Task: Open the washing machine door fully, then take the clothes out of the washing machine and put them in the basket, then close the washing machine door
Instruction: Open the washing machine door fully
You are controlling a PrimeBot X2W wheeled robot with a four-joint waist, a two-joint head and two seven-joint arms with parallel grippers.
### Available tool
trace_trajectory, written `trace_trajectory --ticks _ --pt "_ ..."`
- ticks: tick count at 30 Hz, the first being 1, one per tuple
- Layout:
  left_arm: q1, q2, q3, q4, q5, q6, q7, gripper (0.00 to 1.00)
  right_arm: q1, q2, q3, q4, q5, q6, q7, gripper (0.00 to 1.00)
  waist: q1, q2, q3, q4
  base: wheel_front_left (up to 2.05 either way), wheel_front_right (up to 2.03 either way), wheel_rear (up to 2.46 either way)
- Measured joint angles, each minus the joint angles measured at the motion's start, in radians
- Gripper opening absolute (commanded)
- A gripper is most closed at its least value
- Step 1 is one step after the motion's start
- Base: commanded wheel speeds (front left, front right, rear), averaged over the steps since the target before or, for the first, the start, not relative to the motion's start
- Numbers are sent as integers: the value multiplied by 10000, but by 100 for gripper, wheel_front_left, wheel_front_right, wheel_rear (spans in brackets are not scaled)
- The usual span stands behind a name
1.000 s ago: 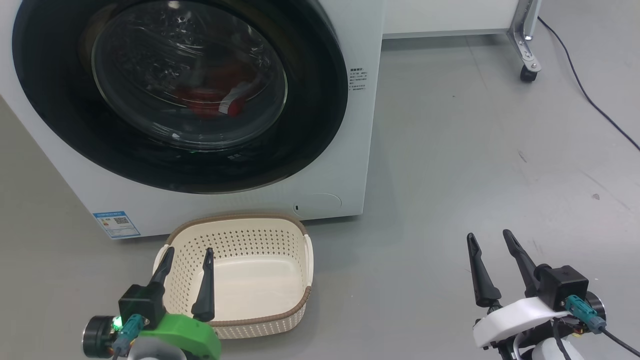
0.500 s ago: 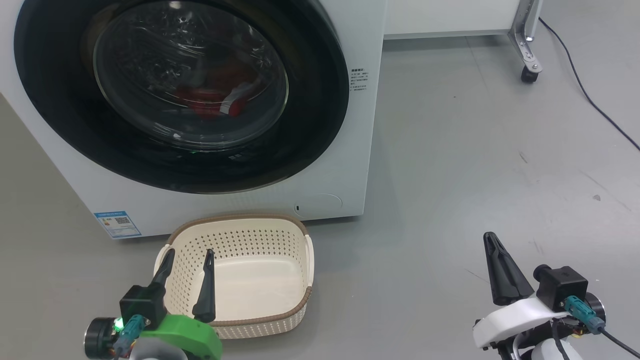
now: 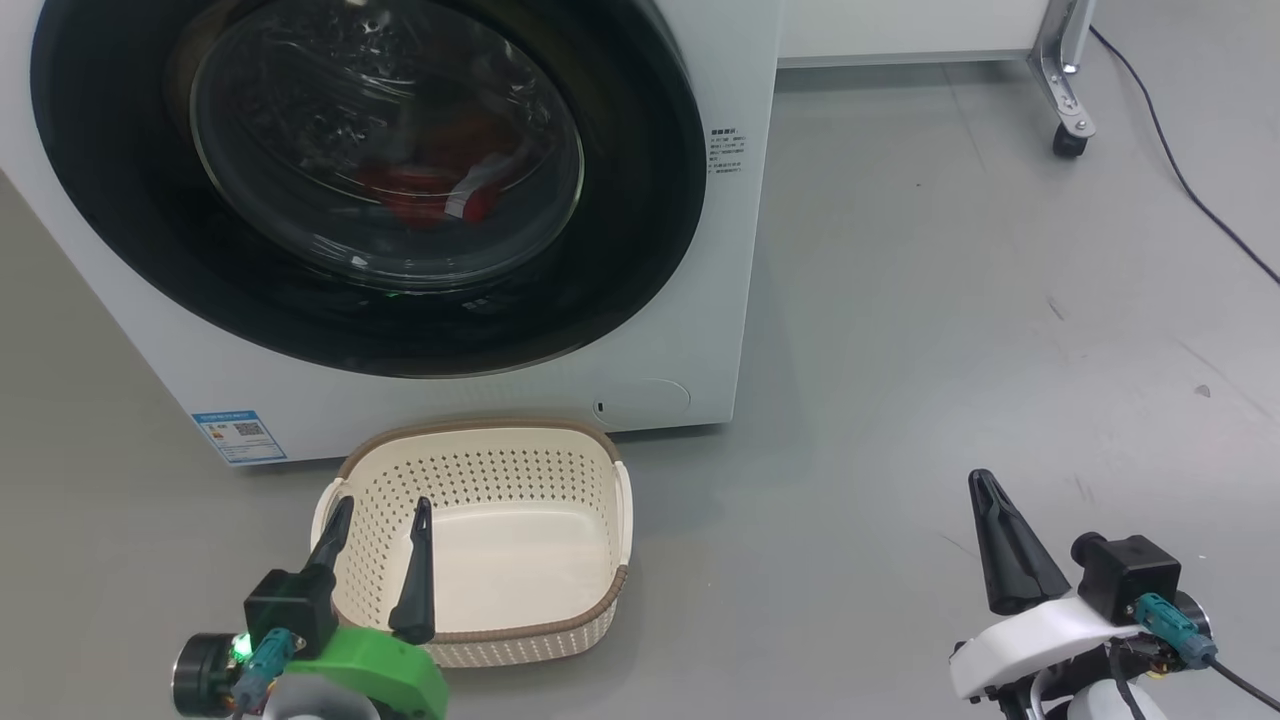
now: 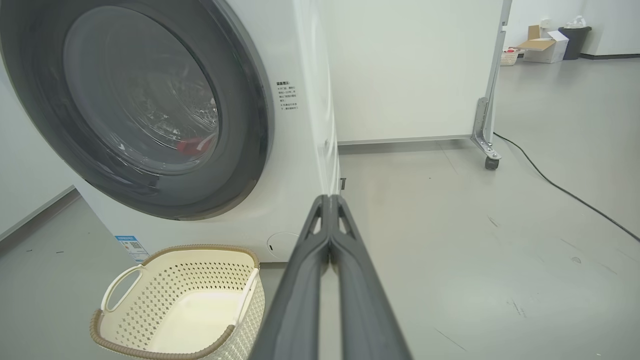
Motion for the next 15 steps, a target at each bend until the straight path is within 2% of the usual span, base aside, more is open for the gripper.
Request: trace_trajectory --ticks 6,15 --pt "-56 -10 -15 -94 127 -10 0 100 -67 50 -173 2 470 186 0 0 0 0 251 73 0 0 0" --pt "-361 -46 -35 -270 213 -10 0 100 -708 303 -790 8 2412 610 48 0 0 0 822 238 0 0 0"
